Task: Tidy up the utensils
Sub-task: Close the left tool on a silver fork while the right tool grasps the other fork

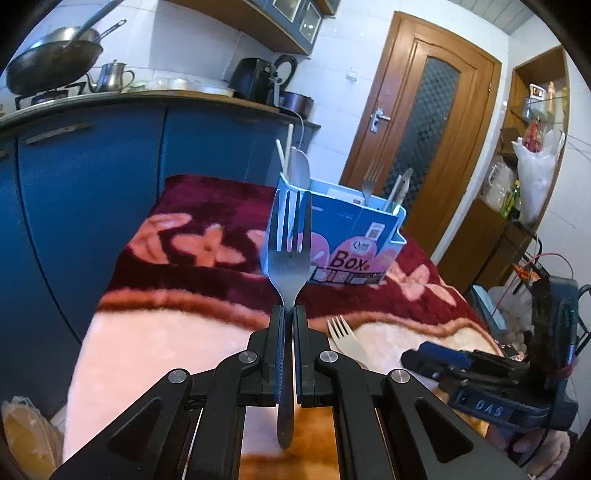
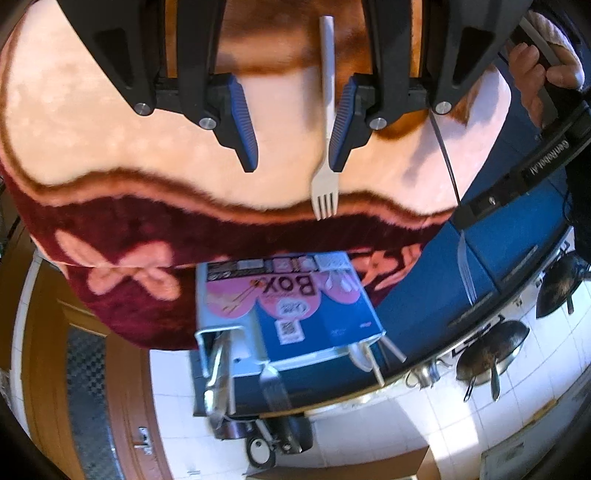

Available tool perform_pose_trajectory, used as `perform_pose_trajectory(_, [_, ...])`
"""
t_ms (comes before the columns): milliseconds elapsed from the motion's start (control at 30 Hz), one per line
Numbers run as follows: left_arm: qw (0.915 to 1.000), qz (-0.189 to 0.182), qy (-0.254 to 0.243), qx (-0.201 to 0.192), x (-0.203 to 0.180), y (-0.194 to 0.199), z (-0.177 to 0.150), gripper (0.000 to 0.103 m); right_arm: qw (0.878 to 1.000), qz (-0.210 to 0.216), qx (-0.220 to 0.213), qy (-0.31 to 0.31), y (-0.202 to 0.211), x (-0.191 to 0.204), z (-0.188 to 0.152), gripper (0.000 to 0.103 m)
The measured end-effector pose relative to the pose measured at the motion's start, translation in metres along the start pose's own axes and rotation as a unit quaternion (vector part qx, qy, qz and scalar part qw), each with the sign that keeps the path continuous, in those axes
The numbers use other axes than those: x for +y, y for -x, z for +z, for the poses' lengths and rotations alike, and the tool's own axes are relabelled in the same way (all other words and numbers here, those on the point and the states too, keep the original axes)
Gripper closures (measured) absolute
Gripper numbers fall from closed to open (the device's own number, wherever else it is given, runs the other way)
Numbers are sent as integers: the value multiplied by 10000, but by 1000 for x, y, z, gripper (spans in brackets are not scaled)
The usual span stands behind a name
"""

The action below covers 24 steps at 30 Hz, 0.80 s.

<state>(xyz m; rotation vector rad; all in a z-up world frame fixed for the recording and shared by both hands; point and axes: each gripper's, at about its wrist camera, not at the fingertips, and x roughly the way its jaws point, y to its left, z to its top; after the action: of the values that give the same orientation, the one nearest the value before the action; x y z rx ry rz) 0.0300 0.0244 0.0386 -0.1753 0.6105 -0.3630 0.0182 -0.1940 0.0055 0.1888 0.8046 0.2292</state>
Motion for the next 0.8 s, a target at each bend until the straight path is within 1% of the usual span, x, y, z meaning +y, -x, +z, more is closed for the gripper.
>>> perform_pose_trajectory(200, [9999,55,13,-108,2,4,0,99,9993,13,288,251,-15,14,-4,60])
perform_pose_trajectory(500, [9997,158,20,-164,3,5,0,99,9967,-60,559,577,-32,27,-4,60])
perform_pose_trajectory(700, [9997,194,20,-166,3,5,0,99,9958,-140,652,633,-41,25,-2,71])
perform_pose_trajectory(800, [9997,186,24,-170,3,5,0,99,9956,-174,656,651,-44,24,-2,80])
